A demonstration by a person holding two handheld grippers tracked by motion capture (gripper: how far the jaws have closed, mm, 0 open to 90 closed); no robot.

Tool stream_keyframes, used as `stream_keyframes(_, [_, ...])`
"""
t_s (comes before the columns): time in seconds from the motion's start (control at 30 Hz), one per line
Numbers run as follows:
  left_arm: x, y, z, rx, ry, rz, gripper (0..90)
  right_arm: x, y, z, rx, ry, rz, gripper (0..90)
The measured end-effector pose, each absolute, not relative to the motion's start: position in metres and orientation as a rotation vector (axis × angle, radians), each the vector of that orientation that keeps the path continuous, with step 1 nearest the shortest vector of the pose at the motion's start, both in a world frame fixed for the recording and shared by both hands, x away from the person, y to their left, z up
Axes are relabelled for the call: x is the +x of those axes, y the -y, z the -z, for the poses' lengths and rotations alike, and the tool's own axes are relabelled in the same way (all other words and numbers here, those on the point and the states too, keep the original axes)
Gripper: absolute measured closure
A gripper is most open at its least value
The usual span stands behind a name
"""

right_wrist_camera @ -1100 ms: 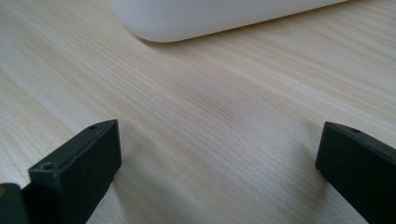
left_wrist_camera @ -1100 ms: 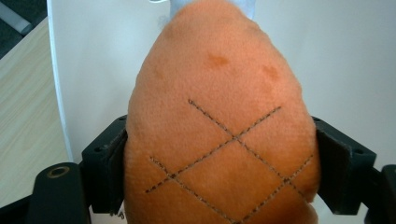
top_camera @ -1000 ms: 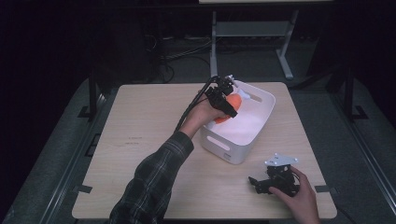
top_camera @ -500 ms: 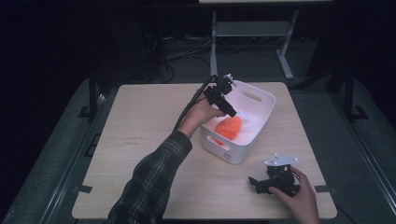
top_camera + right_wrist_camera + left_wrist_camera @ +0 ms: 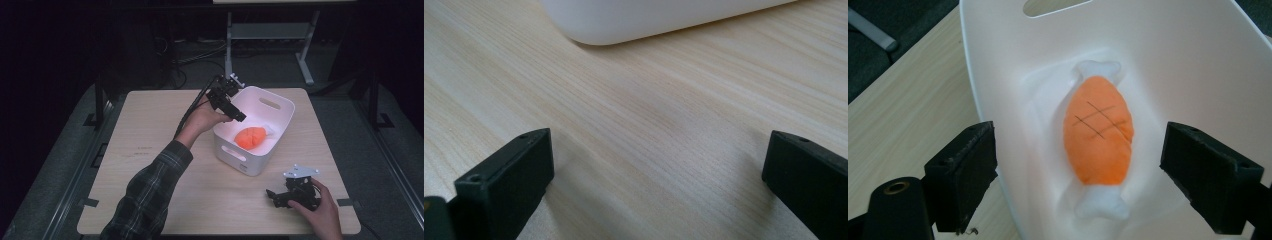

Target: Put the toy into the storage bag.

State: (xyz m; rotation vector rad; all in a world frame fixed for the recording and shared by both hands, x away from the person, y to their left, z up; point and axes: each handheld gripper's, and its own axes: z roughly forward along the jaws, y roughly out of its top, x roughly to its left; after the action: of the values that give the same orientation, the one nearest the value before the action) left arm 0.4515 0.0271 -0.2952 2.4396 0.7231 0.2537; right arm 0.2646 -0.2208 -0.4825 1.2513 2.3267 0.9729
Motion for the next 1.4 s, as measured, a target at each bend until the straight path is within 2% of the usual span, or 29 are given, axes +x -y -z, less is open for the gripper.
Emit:
stream_keyframes(0.57, [0.419,-0.082,0.294,2.371,-0.702,-0.263,14.3,0.265,0.221,0.483,1.252,-2.326,-0.973,0.0])
stream_keyframes(1.4, [0.365,-0.156,0.319,2.250,-0.677,-0.302,14.4,0.266,0.220,0.483,1.248,-2.325,-0.976,0.0])
